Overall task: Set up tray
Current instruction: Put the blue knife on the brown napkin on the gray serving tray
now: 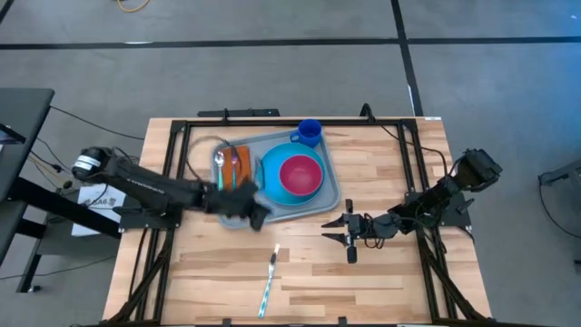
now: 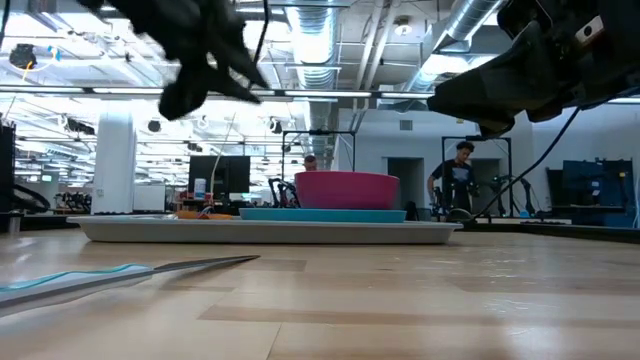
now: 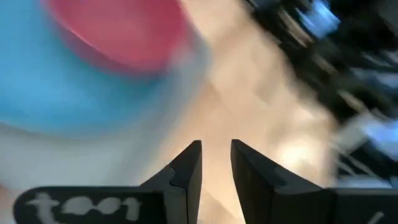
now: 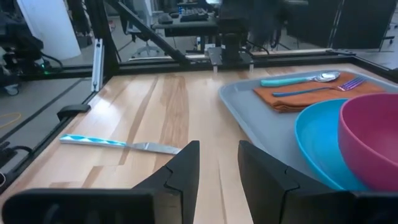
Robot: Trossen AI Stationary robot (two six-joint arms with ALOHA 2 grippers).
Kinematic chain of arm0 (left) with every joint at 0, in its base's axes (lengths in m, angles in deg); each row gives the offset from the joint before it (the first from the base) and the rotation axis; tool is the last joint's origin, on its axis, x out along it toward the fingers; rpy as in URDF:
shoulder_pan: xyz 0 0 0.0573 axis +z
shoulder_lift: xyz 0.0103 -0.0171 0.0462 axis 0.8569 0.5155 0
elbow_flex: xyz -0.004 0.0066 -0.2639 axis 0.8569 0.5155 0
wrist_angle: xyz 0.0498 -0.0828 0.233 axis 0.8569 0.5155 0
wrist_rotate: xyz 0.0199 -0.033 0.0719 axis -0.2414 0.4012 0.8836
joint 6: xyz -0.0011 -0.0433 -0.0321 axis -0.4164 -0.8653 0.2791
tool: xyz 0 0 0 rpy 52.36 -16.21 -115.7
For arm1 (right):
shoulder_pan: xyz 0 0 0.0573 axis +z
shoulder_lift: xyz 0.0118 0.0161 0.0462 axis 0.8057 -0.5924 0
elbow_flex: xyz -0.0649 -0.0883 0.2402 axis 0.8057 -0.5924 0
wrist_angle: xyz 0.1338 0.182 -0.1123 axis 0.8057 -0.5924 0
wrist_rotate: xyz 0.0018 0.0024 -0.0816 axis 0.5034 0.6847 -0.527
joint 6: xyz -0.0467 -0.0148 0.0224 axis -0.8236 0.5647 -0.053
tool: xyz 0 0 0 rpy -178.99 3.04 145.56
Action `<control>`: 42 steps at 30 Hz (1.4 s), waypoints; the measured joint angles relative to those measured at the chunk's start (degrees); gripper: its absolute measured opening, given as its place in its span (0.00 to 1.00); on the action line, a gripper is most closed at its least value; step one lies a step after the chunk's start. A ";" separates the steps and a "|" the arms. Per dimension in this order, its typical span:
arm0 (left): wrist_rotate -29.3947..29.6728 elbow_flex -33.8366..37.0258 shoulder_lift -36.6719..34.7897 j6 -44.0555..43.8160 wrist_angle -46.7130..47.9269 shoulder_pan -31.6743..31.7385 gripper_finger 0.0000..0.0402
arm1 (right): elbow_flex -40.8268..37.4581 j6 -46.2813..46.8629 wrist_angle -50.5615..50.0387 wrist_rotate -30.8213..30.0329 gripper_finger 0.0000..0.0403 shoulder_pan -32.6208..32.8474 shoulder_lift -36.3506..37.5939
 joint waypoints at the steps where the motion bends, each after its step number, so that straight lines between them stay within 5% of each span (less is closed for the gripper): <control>1: -1.19 -1.40 1.12 -2.85 0.58 -2.68 0.18 | 0.01 0.01 -0.28 0.02 0.26 0.00 0.00; 10: -1.90 -17.80 19.08 -21.66 19.91 -20.82 0.18 | -0.11 8.42 -2.46 0.04 0.26 0.04 -0.17; 22: -12.84 -39.16 44.86 -20.01 32.96 -22.02 0.18 | -0.13 16.98 -10.78 -0.02 0.26 1.02 -0.17; 27: -12.08 -44.06 47.82 -17.87 38.80 -20.61 0.18 | -0.11 17.03 -10.86 -0.01 0.26 1.27 -0.17; 42: -8.85 -41.18 47.47 -14.63 38.41 -19.89 0.18 | -0.11 17.00 -11.27 -0.03 0.26 1.11 -0.17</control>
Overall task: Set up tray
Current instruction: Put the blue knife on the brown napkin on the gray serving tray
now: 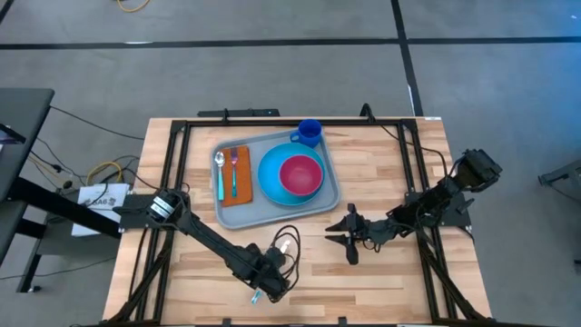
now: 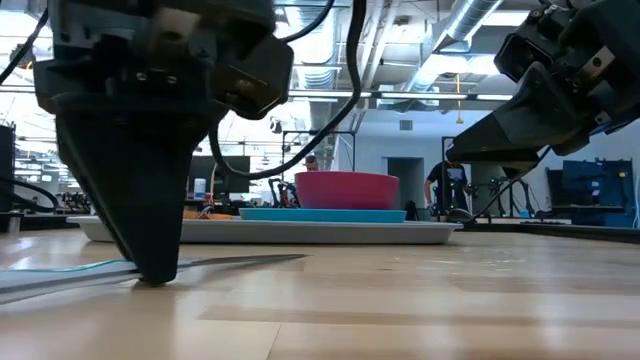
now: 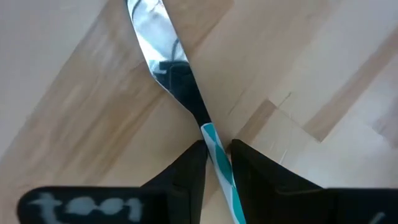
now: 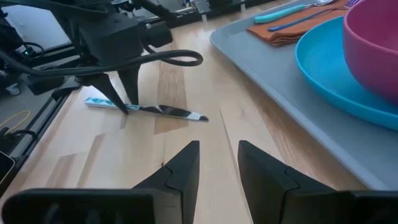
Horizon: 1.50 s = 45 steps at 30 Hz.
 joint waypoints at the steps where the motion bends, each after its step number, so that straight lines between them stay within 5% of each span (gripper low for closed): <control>1: 0.56 0.00 0.00 1.62 -0.02 -0.02 0.18 | 0.00 0.00 0.00 0.00 0.26 0.00 0.00; 7: 5.47 0.11 0.08 8.72 0.81 -0.04 0.18 | 0.00 0.00 0.00 0.00 0.26 0.00 0.00; 14: 6.72 -0.75 0.16 1.97 4.31 0.69 0.03 | 0.00 -0.01 0.02 0.00 0.26 0.00 0.00; 19: 11.40 -6.65 0.31 -3.84 20.50 1.05 0.06 | 0.00 0.00 0.02 0.00 0.26 0.04 0.00; 24: 16.86 -14.38 0.18 -11.92 46.34 0.96 0.02 | 0.00 -0.02 0.00 0.00 0.26 0.04 0.00; 34: 26.77 -7.88 -4.22 -7.08 43.92 10.75 0.02 | 0.03 0.00 -0.07 0.03 0.26 0.15 0.00; 45: 27.01 2.76 -4.91 -14.83 41.16 27.18 0.04 | 0.02 -0.05 -0.65 0.04 0.26 0.15 0.00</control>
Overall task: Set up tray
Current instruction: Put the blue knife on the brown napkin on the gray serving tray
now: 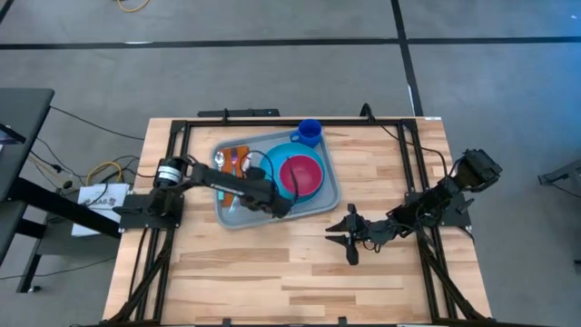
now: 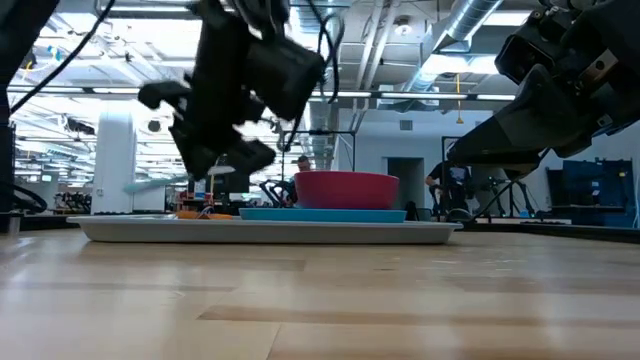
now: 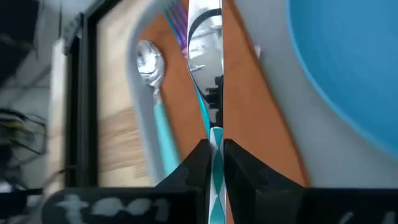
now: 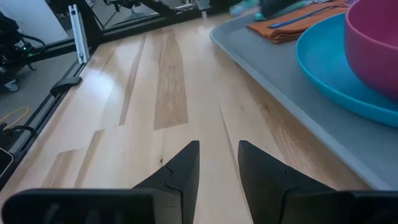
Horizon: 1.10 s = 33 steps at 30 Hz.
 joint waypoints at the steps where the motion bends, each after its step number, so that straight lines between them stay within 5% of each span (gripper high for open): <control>1: 0.03 0.78 0.08 -0.70 -1.18 1.14 0.04 | 0.00 -0.02 0.02 0.00 0.26 0.00 0.00; 9: 1.00 3.25 0.14 -5.01 -8.85 8.39 0.04 | 0.00 -3.64 0.02 -0.02 0.26 -0.11 0.00; 21: -2.06 3.25 0.14 0.51 -16.35 18.23 0.04 | 0.00 -8.96 0.00 0.03 0.26 -1.47 0.00; 33: -1.58 3.25 0.24 4.84 -23.10 19.66 0.08 | 0.00 -8.26 -2.49 0.22 0.26 -3.39 0.00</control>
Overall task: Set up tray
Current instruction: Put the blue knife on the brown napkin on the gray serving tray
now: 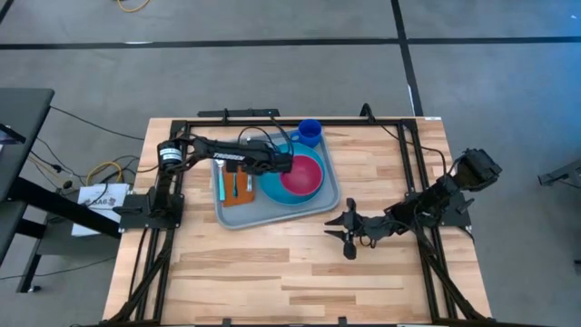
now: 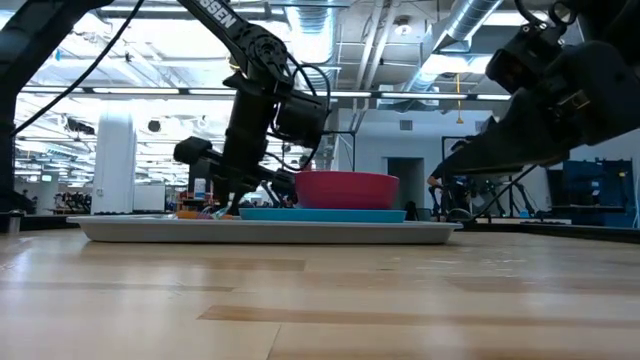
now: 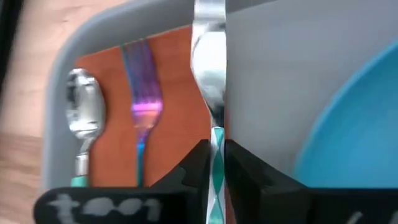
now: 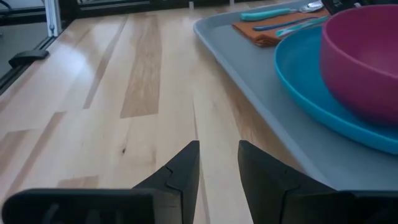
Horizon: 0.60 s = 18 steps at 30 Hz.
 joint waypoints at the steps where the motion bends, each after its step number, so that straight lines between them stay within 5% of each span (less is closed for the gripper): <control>1: -0.03 0.00 0.06 0.11 -0.52 0.00 0.09 | 0.00 0.21 -0.11 0.00 0.26 0.00 0.00; 18: 3.01 -0.02 0.10 -2.32 -0.01 0.70 0.14 | -0.02 1.32 -4.20 0.09 0.26 0.00 0.00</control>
